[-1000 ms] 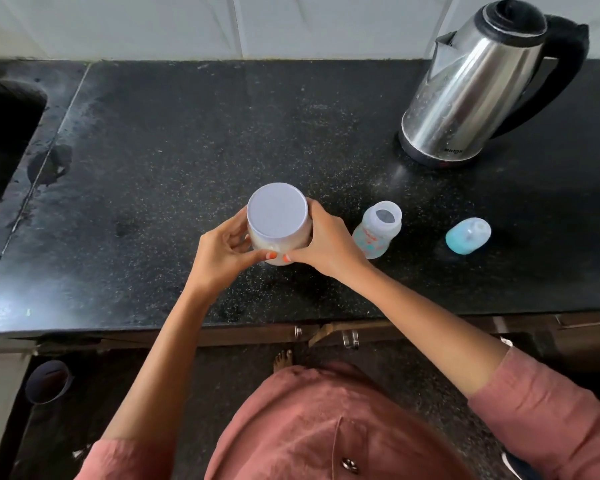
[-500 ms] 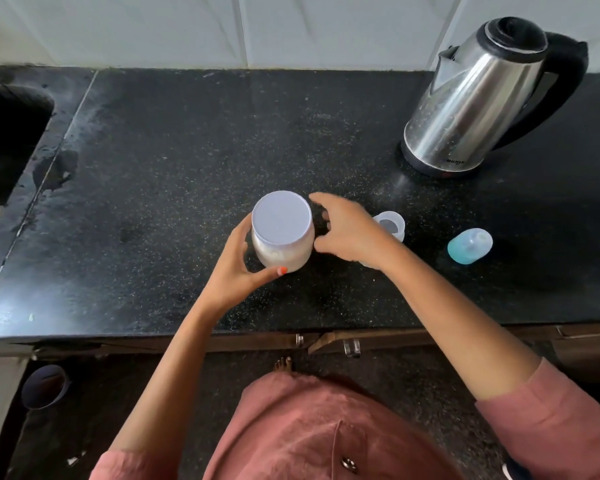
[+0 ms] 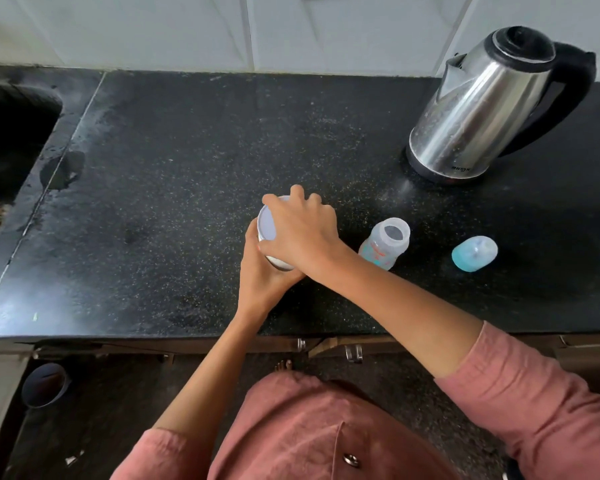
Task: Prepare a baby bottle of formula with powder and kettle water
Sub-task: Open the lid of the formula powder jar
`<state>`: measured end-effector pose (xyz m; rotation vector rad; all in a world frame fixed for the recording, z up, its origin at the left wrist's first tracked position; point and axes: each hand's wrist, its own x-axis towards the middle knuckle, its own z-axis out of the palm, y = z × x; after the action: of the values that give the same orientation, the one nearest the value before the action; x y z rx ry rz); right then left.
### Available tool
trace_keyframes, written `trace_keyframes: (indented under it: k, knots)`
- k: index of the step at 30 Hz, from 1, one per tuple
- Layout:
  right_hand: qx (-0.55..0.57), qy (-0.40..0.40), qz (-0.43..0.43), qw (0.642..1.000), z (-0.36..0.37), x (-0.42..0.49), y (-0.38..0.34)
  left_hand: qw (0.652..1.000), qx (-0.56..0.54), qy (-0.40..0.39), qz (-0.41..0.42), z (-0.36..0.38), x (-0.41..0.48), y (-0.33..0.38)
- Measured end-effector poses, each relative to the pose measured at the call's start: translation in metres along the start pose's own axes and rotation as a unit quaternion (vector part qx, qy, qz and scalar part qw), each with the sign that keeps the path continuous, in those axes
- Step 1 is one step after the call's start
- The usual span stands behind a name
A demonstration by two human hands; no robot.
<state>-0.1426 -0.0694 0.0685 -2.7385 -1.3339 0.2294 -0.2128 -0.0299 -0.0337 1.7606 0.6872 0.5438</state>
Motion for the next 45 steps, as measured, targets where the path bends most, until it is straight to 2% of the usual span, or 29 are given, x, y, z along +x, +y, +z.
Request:
trace_keyframes:
  k: [6, 11, 16, 19, 22, 25, 27, 29, 32, 36, 41, 45]
  knots:
    - [0.013, -0.027, -0.032, 0.999, 0.001, 0.003, 0.003, 1.0, 0.028, 0.003, -0.008, -0.003, -0.002, 0.007]
    - [0.016, -0.1, -0.115, 0.988, -0.01, 0.008, 0.016, 0.999, 0.042, 0.011, -0.014, -0.003, 0.0, 0.002]
    - [0.026, -0.221, -0.231, 0.947, -0.022, 0.021, 0.029, 0.999, 0.04, 0.006, -0.018, -0.004, 0.0, -0.003]
    - [0.006, -0.257, -0.271, 0.928, -0.025, 0.029, 0.034, 0.999, 0.03, 0.002, -0.013, -0.003, 0.0, -0.003]
    - [0.043, -0.262, -0.234, 0.935, -0.024, 0.029, 0.034, 1.0, 0.016, 0.003, 0.004, -0.003, 0.001, -0.001]
    - [0.134, -0.177, -0.142, 0.965, -0.025, 0.023, 0.03, 1.0, 0.01, 0.002, 0.019, -0.002, 0.0, -0.002]
    - [0.116, -0.131, -0.088, 0.981, -0.024, 0.019, 0.027, 1.0, 0.008, -0.001, 0.023, -0.002, 0.001, -0.003]
    - [0.052, -0.121, -0.071, 0.989, -0.02, 0.016, 0.023, 1.0, 0.003, -0.002, 0.023, -0.002, 0.001, -0.004]
    - [0.007, -0.11, -0.076, 0.991, -0.014, 0.013, 0.018, 1.0, -0.003, -0.001, 0.009, -0.001, 0.002, -0.006]
    - [0.016, -0.126, -0.12, 0.985, -0.018, 0.012, 0.02, 1.0, 0.0, -0.001, 0.005, -0.002, 0.001, -0.006]
    - [0.05, -0.18, -0.184, 0.965, -0.025, 0.017, 0.029, 1.0, -0.006, -0.007, 0.009, -0.003, 0.001, -0.004]
    - [0.127, -0.211, -0.199, 0.949, -0.028, 0.022, 0.039, 1.0, -0.024, -0.01, 0.012, -0.003, -0.001, 0.001]
